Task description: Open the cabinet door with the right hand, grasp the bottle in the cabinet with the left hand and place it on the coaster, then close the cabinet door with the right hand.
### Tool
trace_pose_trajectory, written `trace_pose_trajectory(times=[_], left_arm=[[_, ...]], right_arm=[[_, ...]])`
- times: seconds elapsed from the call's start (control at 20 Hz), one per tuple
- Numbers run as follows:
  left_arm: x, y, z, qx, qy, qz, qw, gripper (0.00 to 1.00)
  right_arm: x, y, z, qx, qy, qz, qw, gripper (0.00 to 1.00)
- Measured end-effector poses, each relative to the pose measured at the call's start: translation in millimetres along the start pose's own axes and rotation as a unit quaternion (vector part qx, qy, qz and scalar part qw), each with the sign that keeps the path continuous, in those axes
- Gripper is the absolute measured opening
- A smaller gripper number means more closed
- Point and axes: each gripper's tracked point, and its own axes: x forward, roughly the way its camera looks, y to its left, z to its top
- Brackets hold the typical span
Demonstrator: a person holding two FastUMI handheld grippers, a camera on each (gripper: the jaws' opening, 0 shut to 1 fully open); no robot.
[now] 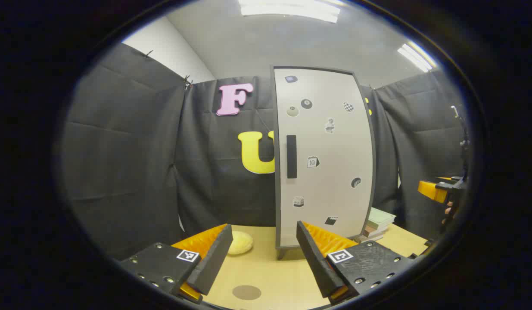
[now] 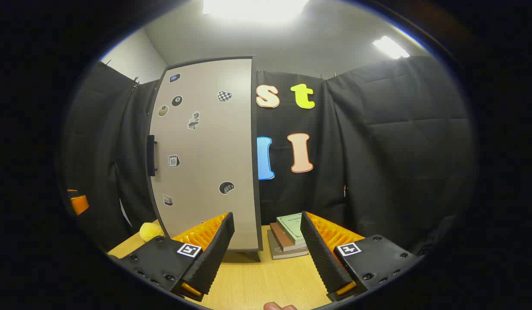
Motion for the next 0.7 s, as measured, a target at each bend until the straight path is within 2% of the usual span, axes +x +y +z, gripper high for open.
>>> trace_pose_trajectory(times=[0.1, 0.15, 0.5, 0.55, 0.7], left_arm=[[-4.3, -0.3, -5.0, -0.008, 0.004, -0.002, 1.0, 0.89], [-7.2, 2.2, -7.8, -0.007, 0.006, 0.0, 1.0, 0.89], [-12.5, 6.3, -13.8, -0.024, 0.014, 0.007, 1.0, 0.89], [-12.0, 6.3, -14.5, -0.023, 0.014, 0.007, 1.0, 0.92], [-12.7, 5.9, -16.7, -0.017, 0.016, 0.008, 1.0, 0.92]], right_arm=[[-1.1, -3.0, 1.2, 0.0, 0.001, -0.002, 1.0, 0.92], [-1.2, -3.8, 1.8, 0.002, -0.001, -0.005, 1.0, 0.98], [0.1, 5.1, 2.2, -0.002, 0.004, 0.008, 1.0, 0.98], [-0.2, 6.7, 1.1, -0.002, 0.005, 0.011, 1.0, 0.98], [1.3, 12.0, 3.6, -0.005, 0.005, 0.017, 1.0, 0.98]])
